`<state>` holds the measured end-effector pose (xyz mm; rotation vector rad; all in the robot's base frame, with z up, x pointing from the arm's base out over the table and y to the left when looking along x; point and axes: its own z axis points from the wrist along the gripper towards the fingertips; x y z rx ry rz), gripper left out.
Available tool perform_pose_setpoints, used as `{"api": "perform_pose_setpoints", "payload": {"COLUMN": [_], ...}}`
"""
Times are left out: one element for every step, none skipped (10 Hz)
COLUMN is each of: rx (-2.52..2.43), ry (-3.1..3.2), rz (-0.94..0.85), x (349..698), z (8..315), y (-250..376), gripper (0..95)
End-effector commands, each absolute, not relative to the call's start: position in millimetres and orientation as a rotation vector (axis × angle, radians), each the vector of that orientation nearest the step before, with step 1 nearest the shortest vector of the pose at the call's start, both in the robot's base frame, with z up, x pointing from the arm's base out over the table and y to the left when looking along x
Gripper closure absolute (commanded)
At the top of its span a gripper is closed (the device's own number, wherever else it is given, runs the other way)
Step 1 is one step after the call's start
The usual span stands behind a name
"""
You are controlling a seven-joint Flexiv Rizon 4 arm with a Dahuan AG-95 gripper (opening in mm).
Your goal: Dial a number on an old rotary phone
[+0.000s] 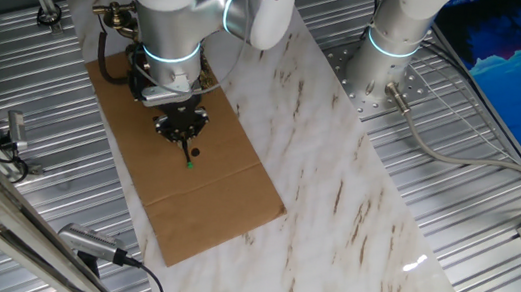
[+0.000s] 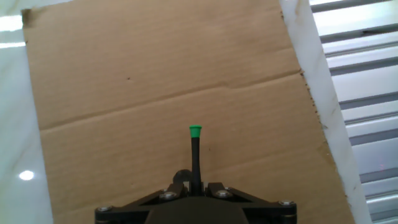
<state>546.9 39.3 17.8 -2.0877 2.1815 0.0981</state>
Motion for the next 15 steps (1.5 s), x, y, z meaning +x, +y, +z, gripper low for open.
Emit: {"api": "perform_pose_setpoints", "payload": {"rx": [-2.098, -2.104, -2.106, -2.109, -2.114, -2.116, -2.111, -2.112, -2.113, -2.113, -2.116, -2.124, -2.131, -2.131, -2.129], "ry": [2.178, 2.173, 2.172, 2.171, 2.171, 2.171, 2.184, 2.179, 2.180, 2.182, 2.177, 2.171, 2.169, 2.179, 2.209], "rz": [0.094, 0.092, 0.091, 0.088, 0.084, 0.082, 0.075, 0.081, 0.079, 0.079, 0.081, 0.082, 0.081, 0.076, 0.060], "x": [546.5, 546.5, 546.0, 545.7, 545.7, 545.8, 545.7, 545.8, 545.8, 546.5, 547.1, 547.4, 547.4, 547.4, 547.2], "z": [18.8, 18.5, 18.2, 18.0, 18.0, 17.7, 17.6, 17.4, 17.4, 16.4, 15.5, 15.2, 15.2, 15.2, 15.6], "y": [39.1, 38.9, 38.8, 38.1, 38.1, 37.9, 37.3, 37.2, 37.1, 36.2, 35.5, 35.6, 35.6, 35.6, 35.9], "gripper": [95.0, 95.0, 95.0, 95.0, 95.0, 95.0, 95.0, 95.0, 95.0, 95.0, 95.0, 95.0, 76.0, 57.0, 57.0]}}
